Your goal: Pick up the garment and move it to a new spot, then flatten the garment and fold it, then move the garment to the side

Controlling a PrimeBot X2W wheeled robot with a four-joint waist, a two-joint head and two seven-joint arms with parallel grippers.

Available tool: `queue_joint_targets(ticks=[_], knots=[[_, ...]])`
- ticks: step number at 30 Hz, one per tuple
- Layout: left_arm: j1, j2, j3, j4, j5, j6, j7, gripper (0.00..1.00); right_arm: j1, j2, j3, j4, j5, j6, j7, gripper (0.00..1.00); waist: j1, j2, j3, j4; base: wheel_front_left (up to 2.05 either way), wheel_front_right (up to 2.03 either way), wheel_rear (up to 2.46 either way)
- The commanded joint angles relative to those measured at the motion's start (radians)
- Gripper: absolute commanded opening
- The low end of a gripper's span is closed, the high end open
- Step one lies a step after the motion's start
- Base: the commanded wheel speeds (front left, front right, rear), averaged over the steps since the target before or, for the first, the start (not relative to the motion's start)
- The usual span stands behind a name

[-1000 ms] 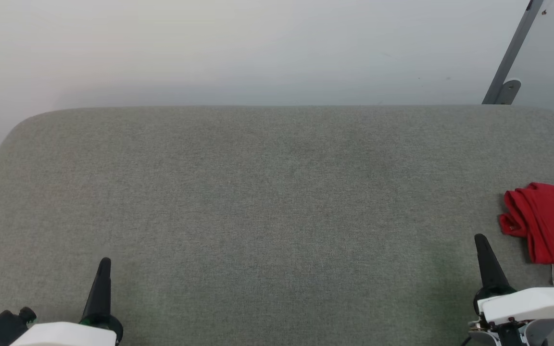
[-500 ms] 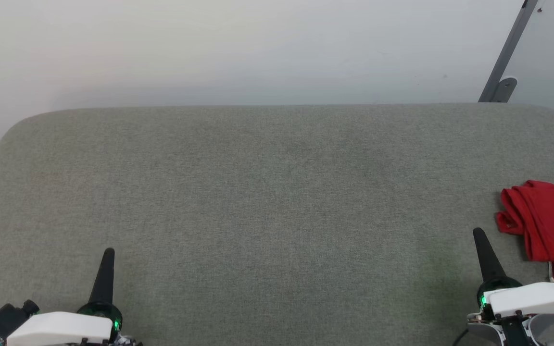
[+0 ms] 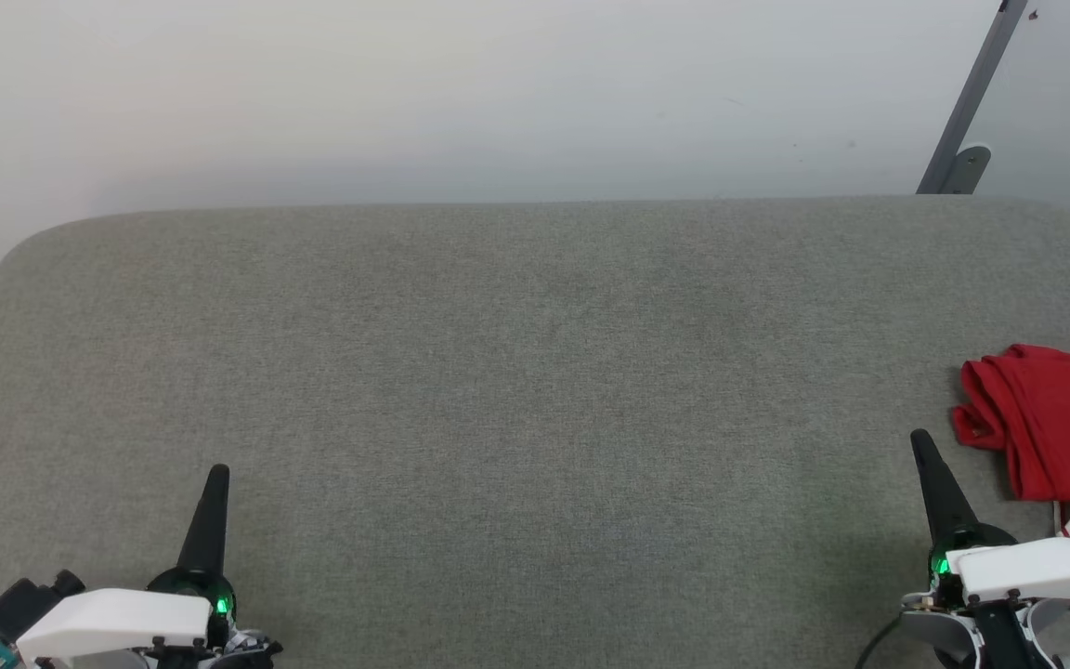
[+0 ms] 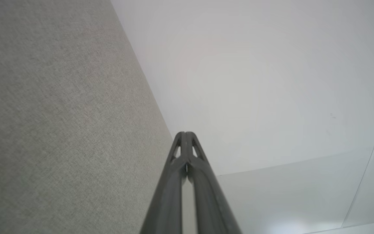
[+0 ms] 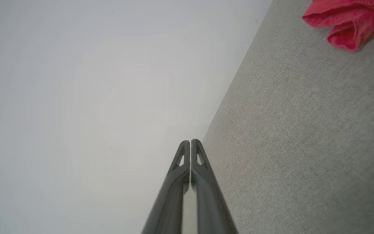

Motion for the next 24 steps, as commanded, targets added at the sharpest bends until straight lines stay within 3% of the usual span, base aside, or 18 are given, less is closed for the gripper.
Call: queue_joint_targets(ticks=[1, 24], knots=[[-0.027, 0.002, 0.006, -0.002, -0.025, 0.002, 0.008, 0.0, -0.02, -0.004, 0.002, -0.003, 0.028, 0.0, 0.008, 0.0, 0.0, -0.0001, 0.0, -0.001, 0.0, 0.0, 0.0], [-0.068, -0.027, 0.024, 0.025, -0.165, 0.002, 0.055, 0.0, -0.037, -0.004, 0.004, 0.007, 0.203, 0.0, 0.039, 0.0, 0.0, -0.0001, 0.004, -0.015, 0.0, 0.0, 0.0]])
